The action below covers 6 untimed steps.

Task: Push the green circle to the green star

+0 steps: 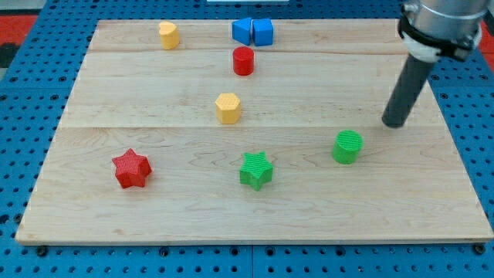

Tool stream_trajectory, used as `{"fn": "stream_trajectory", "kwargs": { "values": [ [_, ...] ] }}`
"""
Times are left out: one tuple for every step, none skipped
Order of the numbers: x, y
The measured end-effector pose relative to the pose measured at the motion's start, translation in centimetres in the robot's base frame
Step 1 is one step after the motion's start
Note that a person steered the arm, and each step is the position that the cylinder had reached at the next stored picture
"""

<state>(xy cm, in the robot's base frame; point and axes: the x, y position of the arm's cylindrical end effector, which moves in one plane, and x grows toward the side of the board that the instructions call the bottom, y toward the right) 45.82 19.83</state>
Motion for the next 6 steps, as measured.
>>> {"fn": "stream_trajectory", "kwargs": {
  "values": [
    [1.6,-7.6],
    [3.7,-11.9],
    [5.2,-14.7],
    [4.1,-14.9],
    [4.0,-9.5],
    [6.2,-6.5]
  ]
}}
